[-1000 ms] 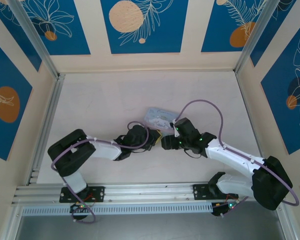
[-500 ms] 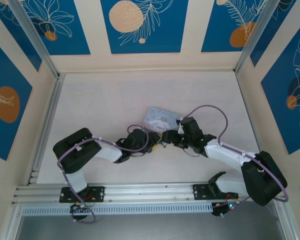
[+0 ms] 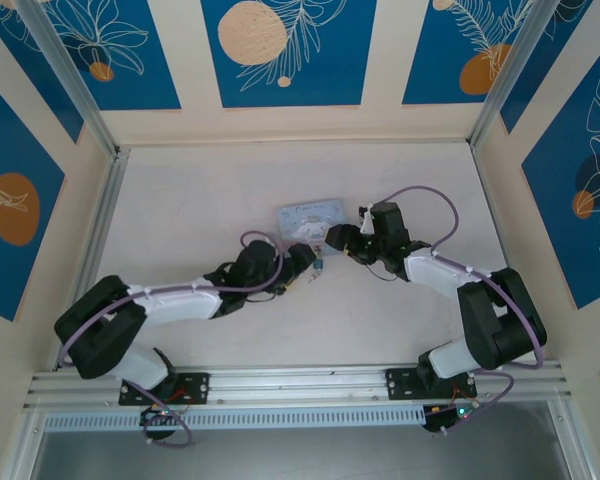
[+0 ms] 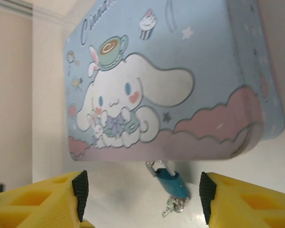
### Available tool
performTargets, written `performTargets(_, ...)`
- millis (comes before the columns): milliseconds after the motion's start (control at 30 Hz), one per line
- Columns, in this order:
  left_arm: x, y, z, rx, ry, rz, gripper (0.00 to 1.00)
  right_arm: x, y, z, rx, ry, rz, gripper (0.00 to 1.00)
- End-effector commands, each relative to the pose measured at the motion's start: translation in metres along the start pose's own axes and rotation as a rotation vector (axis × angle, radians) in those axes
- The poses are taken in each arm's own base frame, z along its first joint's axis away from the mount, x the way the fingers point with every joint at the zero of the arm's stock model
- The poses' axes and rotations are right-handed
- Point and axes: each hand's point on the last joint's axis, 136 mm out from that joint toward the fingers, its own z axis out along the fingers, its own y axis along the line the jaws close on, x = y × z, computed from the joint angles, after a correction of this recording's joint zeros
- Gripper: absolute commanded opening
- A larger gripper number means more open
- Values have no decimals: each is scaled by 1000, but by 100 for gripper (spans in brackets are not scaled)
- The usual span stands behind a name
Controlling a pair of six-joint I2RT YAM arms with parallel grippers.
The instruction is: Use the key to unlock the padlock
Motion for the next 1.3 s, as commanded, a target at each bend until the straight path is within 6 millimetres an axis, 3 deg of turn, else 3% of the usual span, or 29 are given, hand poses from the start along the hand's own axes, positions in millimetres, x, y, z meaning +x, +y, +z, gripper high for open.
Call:
performTargets(0,-26,-1,-17,-120,-6,158,90,13,11,-5,-68,27,-56,64)
performTargets(133,-60,-7,-22,-214,-7,271,91,29,-1,-2,-49,35,-72,61)
performTargets(267,-86,-6,-15,-296,4,354,92,36,-10,6,-26,31,-78,56)
performTargets(533,-117,0,2,-363,23,398,92,48,-14,32,34,63,-134,49)
performTargets(1000,-133,18,17,-360,57,357,93,52,-26,54,120,74,-177,47)
performTargets(1267,-135,21,22,-352,60,338,93,57,-28,62,120,89,-187,38)
